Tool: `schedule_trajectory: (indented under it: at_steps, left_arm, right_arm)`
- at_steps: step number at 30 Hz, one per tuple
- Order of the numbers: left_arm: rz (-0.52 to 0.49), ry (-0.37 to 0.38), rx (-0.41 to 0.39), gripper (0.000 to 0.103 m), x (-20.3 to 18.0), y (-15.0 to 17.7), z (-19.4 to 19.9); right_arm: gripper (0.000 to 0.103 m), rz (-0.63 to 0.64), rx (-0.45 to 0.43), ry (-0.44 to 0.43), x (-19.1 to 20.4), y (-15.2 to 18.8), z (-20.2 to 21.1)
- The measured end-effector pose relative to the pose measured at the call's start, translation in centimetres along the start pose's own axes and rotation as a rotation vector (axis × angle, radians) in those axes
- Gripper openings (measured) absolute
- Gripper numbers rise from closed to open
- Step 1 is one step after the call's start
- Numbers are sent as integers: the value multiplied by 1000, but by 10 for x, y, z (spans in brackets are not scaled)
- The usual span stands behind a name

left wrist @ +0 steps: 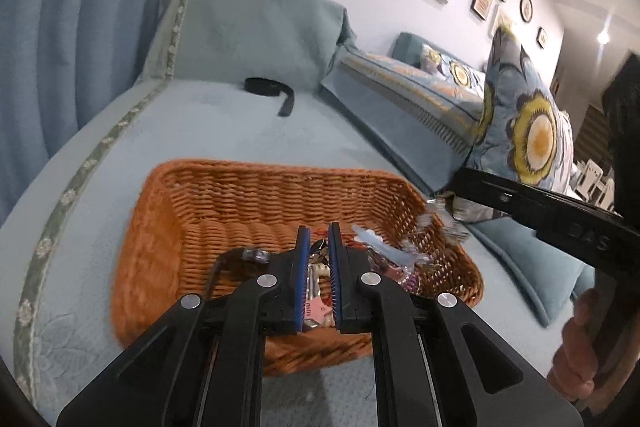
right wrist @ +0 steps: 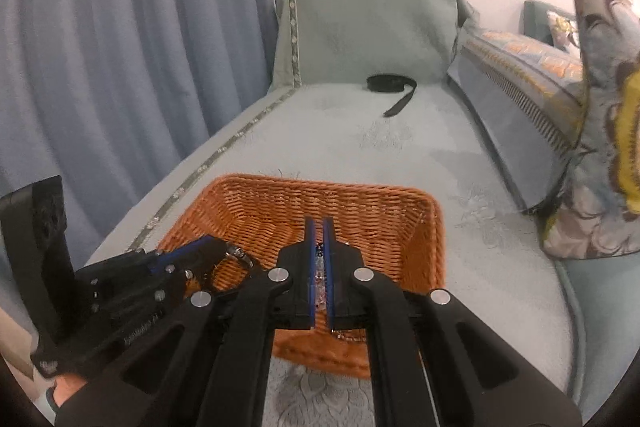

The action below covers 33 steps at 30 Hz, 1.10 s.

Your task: Organize jewelry

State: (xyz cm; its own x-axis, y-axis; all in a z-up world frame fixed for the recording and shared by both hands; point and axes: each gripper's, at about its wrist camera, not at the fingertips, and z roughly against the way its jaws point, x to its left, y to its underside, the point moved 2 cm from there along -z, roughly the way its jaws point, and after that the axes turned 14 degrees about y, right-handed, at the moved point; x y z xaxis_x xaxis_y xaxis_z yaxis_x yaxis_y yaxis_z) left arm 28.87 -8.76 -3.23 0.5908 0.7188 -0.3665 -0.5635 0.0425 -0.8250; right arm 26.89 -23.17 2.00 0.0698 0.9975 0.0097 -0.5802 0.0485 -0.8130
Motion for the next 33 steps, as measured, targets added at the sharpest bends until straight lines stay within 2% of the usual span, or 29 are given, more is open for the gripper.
schedule_trajectory:
  at_steps: [10, 11, 12, 15, 19, 23, 27, 30, 33]
  left_arm:
    - [21, -28, 45, 9, 16, 12, -17]
    - [30, -27, 42, 20, 17, 12, -16]
    - [38, -27, 38, 37, 18, 12, -14]
    - [41, -18, 0, 42, 16, 8, 2]
    - [48, 13, -29, 47, 9, 4, 33]
    - [16, 1, -56, 56, -9, 7, 75]
    - [-21, -38, -95, 68, -31, 23, 118]
    - [-45, -74, -121, 74, -50, 43, 149]
    - [-64, -95, -147, 79, -64, 62, 176]
  right_arm:
    - [3, -27, 88, -11, 2, 11, -38]
    - [3, -30, 95, -11, 1, 12, -40]
    - [4, -39, 104, -15, 0, 12, -42]
    - [10, -60, 119, -25, -4, 11, -41]
    - [29, -86, 97, -33, -14, 12, -18]
    - [52, -105, 52, -47, -20, 19, 23]
    - [54, -87, -3, -40, -16, 40, 75]
    - [64, -101, -30, -41, -13, 63, 109]
    - [64, -103, -65, -23, -9, 87, 138]
